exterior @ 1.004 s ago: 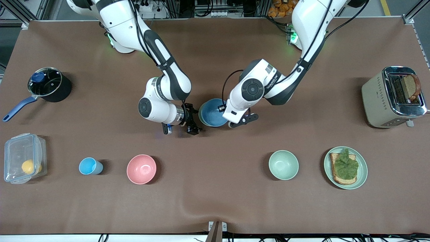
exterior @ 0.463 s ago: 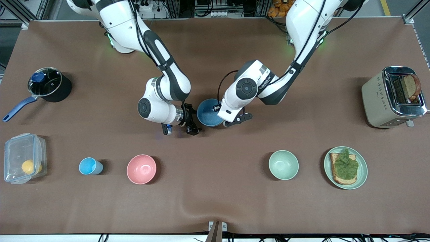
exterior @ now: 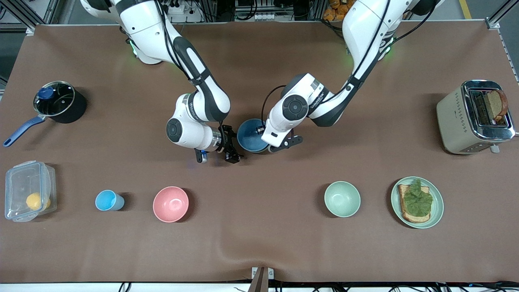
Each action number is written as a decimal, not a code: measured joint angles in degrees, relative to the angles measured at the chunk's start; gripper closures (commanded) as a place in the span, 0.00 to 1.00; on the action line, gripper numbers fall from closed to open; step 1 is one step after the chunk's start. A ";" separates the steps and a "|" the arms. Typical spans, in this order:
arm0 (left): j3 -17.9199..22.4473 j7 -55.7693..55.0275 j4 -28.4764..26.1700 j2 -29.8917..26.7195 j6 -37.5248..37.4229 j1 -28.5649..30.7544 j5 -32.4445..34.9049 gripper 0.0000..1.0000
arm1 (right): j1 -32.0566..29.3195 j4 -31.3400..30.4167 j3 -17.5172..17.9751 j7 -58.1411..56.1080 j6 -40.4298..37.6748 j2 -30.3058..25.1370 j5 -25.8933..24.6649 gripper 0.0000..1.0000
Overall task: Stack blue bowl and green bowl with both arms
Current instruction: 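Lower the blue bowl into the green bowl held by the right gripper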
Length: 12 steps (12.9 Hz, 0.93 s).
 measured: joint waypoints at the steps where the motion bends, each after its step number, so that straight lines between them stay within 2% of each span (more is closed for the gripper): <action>1: 0.05 0.00 -0.19 0.03 0.03 0.00 0.00 1.00 | 0.00 0.00 0.00 0.00 0.00 0.00 0.00 0.00; 3: 0.05 0.00 -0.37 0.03 0.10 0.00 0.00 0.98 | 0.00 0.00 0.00 0.00 0.00 0.00 0.00 0.00; 6: 0.08 0.00 -0.37 0.03 0.15 0.00 0.00 0.66 | 0.00 0.00 0.00 -0.01 0.00 0.00 0.00 0.00; 7: 0.08 0.00 -0.37 0.03 0.17 0.00 0.00 0.28 | 0.00 0.00 0.00 -0.01 0.00 0.00 0.00 0.00; 8: 0.08 -0.01 -0.37 0.03 0.19 0.00 0.00 0.00 | 0.00 0.00 0.00 -0.01 0.00 0.00 0.00 0.00; 12: 0.08 -1.63 -0.29 0.02 0.62 -0.01 0.00 0.00 | 0.00 0.00 0.00 -0.05 0.00 0.00 0.00 0.00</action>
